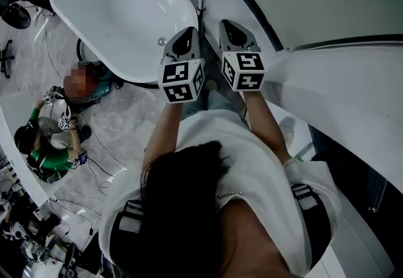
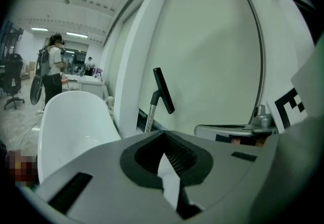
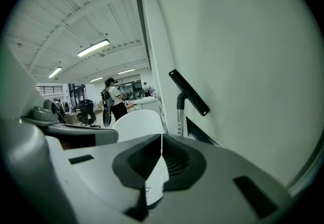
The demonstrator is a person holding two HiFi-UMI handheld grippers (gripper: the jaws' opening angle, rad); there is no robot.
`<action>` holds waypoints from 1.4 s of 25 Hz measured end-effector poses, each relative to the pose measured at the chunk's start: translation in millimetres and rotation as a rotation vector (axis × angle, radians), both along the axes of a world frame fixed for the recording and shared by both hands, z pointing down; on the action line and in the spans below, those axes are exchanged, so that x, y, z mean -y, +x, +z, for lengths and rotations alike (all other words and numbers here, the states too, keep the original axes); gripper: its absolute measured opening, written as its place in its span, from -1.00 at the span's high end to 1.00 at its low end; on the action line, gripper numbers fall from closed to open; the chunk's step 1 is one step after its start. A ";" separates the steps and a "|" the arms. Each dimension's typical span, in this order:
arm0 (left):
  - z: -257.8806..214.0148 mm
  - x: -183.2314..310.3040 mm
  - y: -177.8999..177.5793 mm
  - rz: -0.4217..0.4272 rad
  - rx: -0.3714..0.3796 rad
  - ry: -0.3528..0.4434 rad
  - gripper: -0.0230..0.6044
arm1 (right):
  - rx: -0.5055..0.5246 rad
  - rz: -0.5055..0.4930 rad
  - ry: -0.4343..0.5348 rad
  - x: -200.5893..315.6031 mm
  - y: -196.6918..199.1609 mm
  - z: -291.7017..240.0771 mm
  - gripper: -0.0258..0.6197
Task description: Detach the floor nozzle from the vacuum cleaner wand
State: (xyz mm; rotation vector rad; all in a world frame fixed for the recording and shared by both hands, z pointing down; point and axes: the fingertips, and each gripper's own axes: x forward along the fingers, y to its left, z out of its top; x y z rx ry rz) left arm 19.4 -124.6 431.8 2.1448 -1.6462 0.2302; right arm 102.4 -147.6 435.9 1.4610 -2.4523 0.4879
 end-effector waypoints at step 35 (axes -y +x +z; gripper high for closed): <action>13.3 130.9 5.2 0.096 0.064 -0.004 0.91 | -0.090 0.076 0.005 90.2 16.3 -14.1 0.61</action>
